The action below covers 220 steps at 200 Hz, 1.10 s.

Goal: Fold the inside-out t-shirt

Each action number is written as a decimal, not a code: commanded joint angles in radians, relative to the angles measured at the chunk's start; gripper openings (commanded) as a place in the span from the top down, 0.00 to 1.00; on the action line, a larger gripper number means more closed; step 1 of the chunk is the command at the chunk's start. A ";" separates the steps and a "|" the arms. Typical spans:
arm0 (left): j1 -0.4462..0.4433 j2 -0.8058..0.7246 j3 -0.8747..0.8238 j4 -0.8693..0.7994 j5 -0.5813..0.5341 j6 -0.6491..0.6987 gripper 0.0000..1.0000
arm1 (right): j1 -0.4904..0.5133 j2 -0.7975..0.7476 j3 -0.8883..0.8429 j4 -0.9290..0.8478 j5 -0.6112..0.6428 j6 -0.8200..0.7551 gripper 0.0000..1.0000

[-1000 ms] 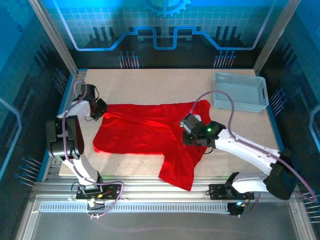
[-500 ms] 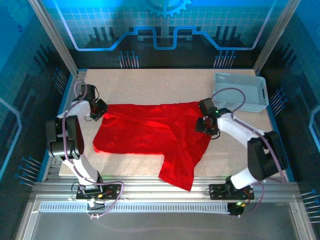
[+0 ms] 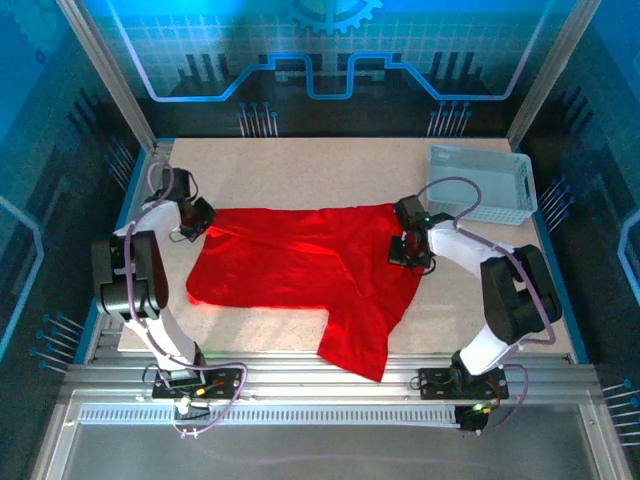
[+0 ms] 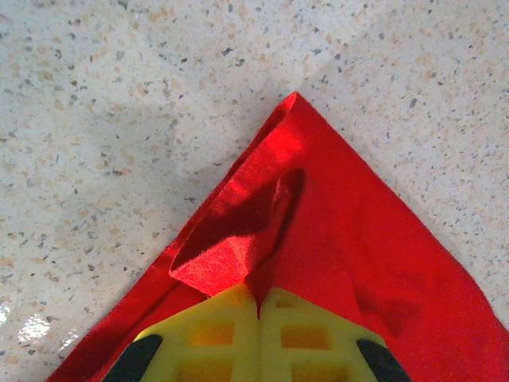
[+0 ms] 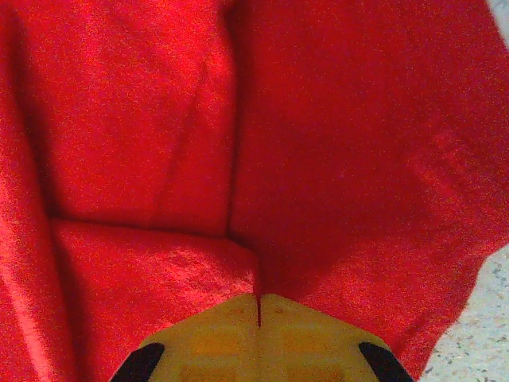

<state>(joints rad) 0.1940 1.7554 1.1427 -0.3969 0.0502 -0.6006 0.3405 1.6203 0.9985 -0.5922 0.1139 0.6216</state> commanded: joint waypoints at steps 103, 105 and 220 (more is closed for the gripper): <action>0.022 0.310 0.559 -0.103 0.145 0.027 1.00 | -0.229 0.522 1.278 -0.271 -0.253 -0.111 1.00; 0.022 0.321 0.570 -0.104 0.148 0.029 1.00 | -0.229 0.539 1.302 -0.274 -0.255 -0.112 1.00; 0.044 0.609 0.971 -0.123 0.273 0.024 1.00 | -0.271 0.848 1.713 -0.019 -0.449 -0.075 1.00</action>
<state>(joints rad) 0.2134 2.3623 2.1174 -0.5304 0.2790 -0.5686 0.0792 2.4462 2.6461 -0.7067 -0.2752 0.5274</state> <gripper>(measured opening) 0.054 0.063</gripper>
